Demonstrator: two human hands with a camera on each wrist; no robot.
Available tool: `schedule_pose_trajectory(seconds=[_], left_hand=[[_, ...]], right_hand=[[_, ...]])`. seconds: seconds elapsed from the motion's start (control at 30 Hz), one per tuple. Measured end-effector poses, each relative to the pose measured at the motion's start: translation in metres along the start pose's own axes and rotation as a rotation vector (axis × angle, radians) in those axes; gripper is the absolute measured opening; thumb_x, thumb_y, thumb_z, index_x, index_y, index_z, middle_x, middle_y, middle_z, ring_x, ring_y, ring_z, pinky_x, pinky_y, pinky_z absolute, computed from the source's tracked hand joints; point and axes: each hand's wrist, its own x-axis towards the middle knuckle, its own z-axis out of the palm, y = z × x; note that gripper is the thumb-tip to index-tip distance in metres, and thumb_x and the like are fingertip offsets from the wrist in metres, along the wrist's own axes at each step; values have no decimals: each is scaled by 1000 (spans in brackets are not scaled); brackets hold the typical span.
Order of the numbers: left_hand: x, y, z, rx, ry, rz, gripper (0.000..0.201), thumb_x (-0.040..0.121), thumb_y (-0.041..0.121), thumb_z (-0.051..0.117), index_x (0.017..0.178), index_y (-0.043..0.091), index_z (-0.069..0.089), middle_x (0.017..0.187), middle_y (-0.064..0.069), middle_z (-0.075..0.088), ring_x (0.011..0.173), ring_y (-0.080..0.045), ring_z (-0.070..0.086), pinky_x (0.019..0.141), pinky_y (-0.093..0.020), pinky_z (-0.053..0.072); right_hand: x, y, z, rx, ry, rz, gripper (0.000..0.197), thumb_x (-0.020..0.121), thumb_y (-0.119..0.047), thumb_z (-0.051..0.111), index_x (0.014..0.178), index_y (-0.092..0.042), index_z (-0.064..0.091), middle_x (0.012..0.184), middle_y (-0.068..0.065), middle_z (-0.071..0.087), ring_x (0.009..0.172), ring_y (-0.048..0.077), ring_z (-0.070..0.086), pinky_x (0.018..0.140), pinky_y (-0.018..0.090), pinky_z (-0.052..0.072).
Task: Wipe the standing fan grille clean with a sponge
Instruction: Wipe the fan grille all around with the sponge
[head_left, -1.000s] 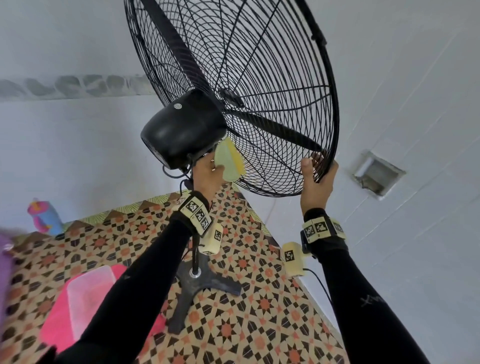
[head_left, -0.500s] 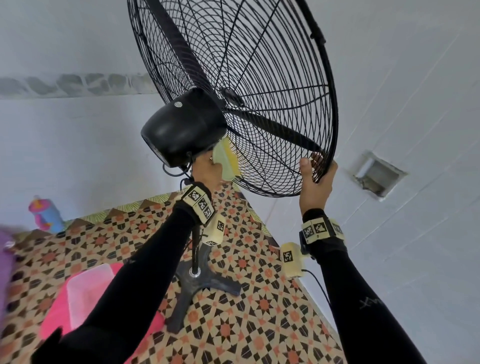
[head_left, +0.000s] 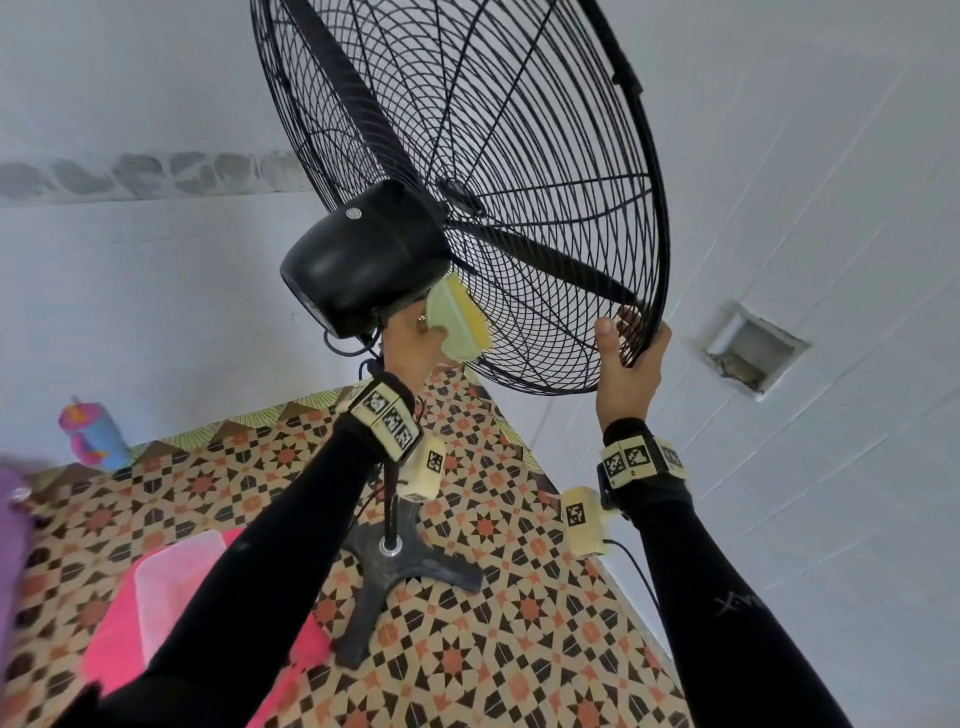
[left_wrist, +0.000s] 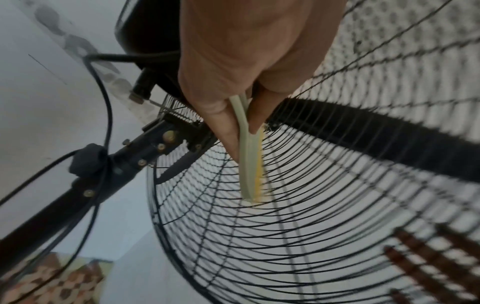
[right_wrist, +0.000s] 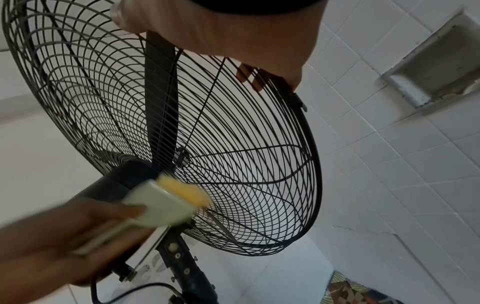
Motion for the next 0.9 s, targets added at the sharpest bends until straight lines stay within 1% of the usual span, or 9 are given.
schedule_pose_trajectory(seconds=[0.1,0.23,0.37,0.47,0.57,0.67,0.8,0.83,0.9], left_hand=[[-6,3,-12,-92,-7,67,50,96,-5,61,144,4,55,123,-10,67,105,-24,70,83,-44,65],[-1,6,-15,11,82,122,50,89,-3,66,136,9,56,120,-7,65,111,-28,66,85,-55,63],[-13,11,-6,117,148,285,56,89,-10,58,137,14,44,98,3,65,81,-22,66,72,-40,63],[-18,11,3,275,193,318,60,93,-5,57,146,19,44,110,-11,68,89,-31,67,80,-39,62],[-15,7,16,284,196,240,63,93,-4,57,151,19,47,127,-17,67,113,-37,66,99,-50,58],[-18,-3,21,106,162,215,60,94,-7,57,149,16,52,140,-10,63,122,-28,63,103,-50,56],[-18,-5,-6,34,-169,186,57,91,-12,61,140,17,61,125,-6,65,115,-27,68,77,-49,65],[-14,-4,-13,84,-248,182,57,90,-14,62,139,16,62,121,-5,66,112,-26,68,77,-48,65],[-7,1,-20,126,-207,198,57,89,-14,62,138,14,63,118,-3,66,106,-21,68,84,-46,64]], right_hand=[[-2,2,0,5,-2,-2,93,70,-82,67,135,-19,48,128,3,65,119,17,61,107,39,48],[-2,2,0,-9,-9,1,92,70,-83,67,134,-20,47,128,4,65,120,20,61,107,44,48],[-2,3,-3,-21,-31,-3,92,70,-83,66,135,-22,47,129,3,64,120,19,60,107,45,48],[-3,3,-4,-27,-34,-11,92,71,-84,64,135,-21,46,128,3,65,119,19,61,105,43,49],[-3,2,-2,-24,-29,-6,92,71,-84,65,136,-22,46,129,2,64,120,19,60,106,44,49],[-3,2,-3,-20,-32,-3,93,69,-84,65,136,-23,46,129,2,64,120,18,60,107,42,49],[-3,3,-2,-8,-15,1,93,68,-85,65,136,-23,47,128,3,65,120,18,60,106,41,49],[-3,2,0,1,-6,-2,93,68,-85,65,135,-22,47,128,3,65,119,19,61,105,41,49],[-4,-1,4,10,11,-8,95,68,-85,65,135,-21,47,128,5,65,119,20,61,104,38,49]])
